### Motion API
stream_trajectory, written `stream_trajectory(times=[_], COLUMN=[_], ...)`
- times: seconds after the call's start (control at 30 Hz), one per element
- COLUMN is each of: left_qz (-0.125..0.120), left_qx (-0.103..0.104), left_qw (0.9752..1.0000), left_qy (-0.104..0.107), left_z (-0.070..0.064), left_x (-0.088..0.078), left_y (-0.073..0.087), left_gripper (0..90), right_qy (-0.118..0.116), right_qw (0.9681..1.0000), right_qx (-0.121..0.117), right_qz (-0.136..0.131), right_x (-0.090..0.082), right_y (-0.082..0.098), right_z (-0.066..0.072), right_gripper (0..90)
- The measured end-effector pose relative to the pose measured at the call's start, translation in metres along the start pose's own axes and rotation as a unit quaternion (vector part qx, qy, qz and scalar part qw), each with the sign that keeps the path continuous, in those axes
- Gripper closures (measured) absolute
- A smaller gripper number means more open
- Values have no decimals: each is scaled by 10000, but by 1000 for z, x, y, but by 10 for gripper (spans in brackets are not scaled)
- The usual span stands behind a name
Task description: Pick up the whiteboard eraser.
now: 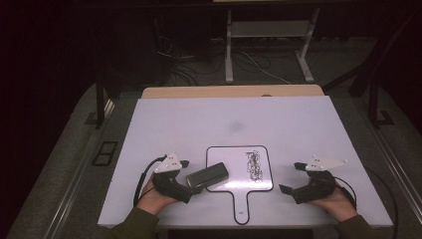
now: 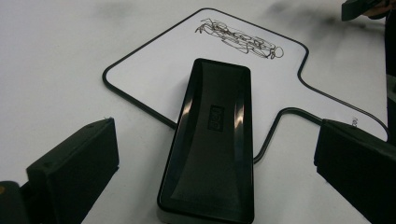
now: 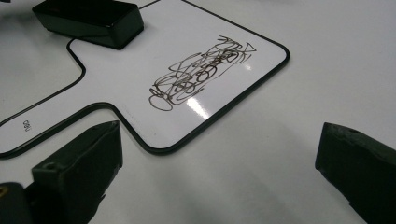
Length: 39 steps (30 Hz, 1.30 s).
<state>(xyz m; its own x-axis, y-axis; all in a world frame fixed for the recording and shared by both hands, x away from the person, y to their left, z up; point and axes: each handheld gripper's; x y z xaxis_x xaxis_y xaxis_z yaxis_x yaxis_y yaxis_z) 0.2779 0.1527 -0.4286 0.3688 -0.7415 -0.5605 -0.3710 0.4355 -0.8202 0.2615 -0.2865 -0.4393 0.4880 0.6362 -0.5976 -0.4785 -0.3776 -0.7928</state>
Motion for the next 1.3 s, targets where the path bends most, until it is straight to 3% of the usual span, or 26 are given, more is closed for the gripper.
stream_trajectory(times=[0.53, 1.3], left_qz=[94, 71], left_qx=[70, 144], left_qw=[9999, 9999], left_qy=[-86, -38], left_z=[3, 7], left_x=[-3, 0], left_y=[-7, -25], left_gripper=[0, 0], right_qy=[-71, -74], right_qw=[10000, 9999], right_qx=[-24, 66], right_qz=[13, -129], right_x=[-1, -4], right_y=[3, 2], right_z=[-2, -4], right_gripper=[0, 0])
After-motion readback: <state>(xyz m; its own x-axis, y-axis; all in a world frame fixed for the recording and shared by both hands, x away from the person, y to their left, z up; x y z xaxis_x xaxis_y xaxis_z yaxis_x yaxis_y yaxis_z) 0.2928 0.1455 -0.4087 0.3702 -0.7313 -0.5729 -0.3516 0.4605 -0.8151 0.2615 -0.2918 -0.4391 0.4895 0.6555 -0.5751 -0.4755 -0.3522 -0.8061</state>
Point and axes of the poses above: each handheld gripper's, and its own axes: x roughly forward along the jaws, y roughly out of its underside, z roughly to its left, and after that the axes turned 1 degree about z, right-handed
